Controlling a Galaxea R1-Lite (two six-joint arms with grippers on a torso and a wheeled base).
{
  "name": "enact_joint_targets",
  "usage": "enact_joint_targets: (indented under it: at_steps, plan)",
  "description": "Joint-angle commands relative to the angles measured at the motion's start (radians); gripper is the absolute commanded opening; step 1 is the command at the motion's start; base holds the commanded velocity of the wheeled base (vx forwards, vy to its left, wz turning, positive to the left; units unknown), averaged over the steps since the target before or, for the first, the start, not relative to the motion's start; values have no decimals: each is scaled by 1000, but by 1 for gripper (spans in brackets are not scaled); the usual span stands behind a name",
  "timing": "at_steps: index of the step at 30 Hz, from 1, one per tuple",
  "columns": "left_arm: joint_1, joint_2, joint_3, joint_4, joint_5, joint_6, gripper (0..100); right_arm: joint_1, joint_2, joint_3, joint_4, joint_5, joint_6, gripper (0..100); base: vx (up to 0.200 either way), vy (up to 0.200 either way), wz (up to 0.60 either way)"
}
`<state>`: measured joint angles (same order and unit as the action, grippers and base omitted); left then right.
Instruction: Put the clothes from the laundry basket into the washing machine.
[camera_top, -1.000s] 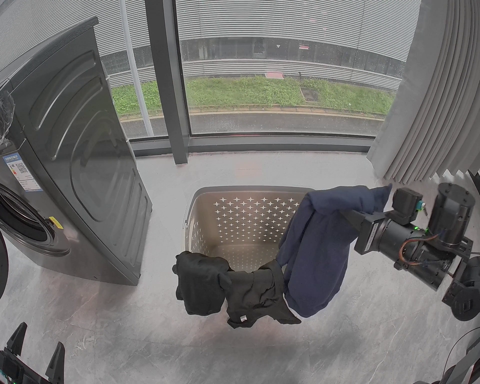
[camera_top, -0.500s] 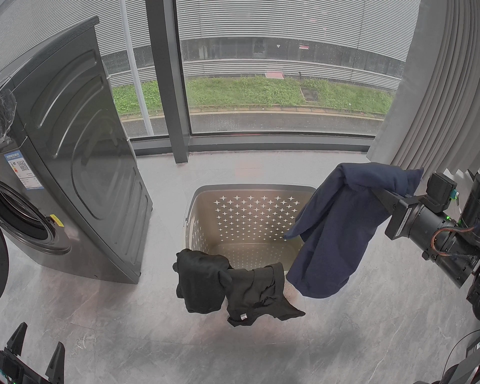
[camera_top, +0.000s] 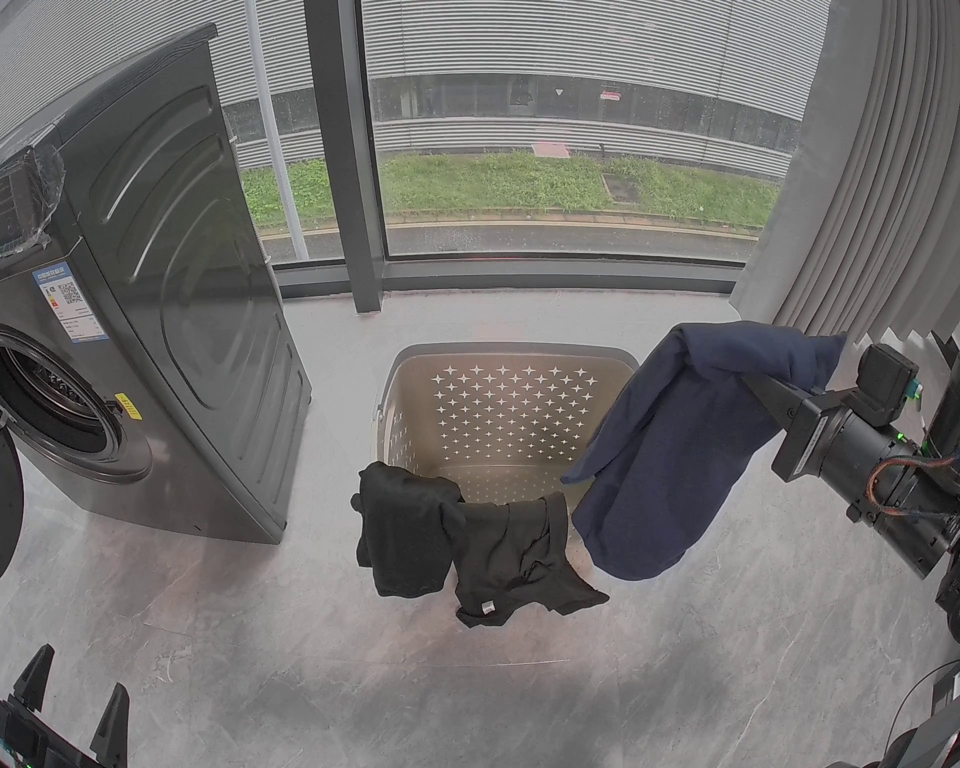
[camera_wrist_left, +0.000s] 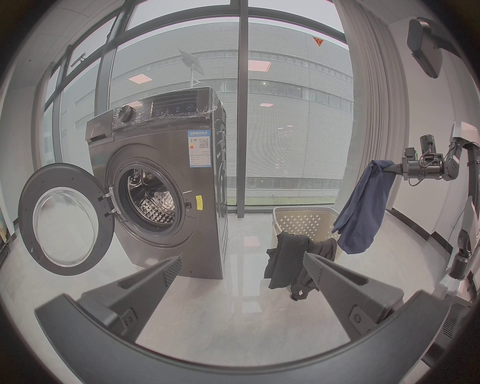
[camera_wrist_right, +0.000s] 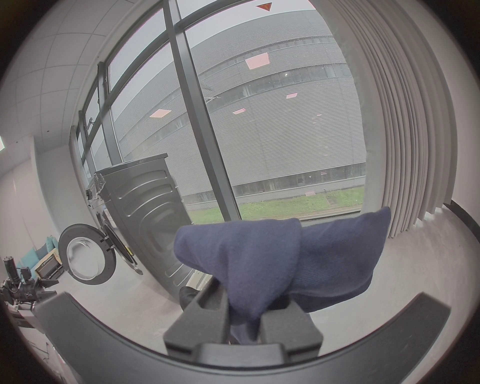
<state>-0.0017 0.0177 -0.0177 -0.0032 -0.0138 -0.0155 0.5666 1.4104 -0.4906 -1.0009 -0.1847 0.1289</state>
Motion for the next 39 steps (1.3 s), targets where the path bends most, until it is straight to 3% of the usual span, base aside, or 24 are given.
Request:
enact_joint_targets:
  at_steps: [1,14,20,32,35,39]
  plan:
    - [0,-18,18,0,0,-1,100,1,-1,3,-1,1,3,0,0,200,0]
    - [0,-18,18,-1,0,0,100,-2,-4,-2,-2,2,15,0,0,200,0]
    - [0,-18,18,0,2,2,100,-2,-4,-3,-4,4,15,0,0,0,0]
    - [0,-18,18,-1,0,-1,100,-7,-5,-3,-4,14,15,0,-200,0,0]
    - [0,-18,18,0,0,-1,100,-8,-5,-5,-4,17,15,0,0,0,0]
    - [0,-18,18,0,0,-1,100,-5,-2,-2,-2,17,20,0,0,200,0]
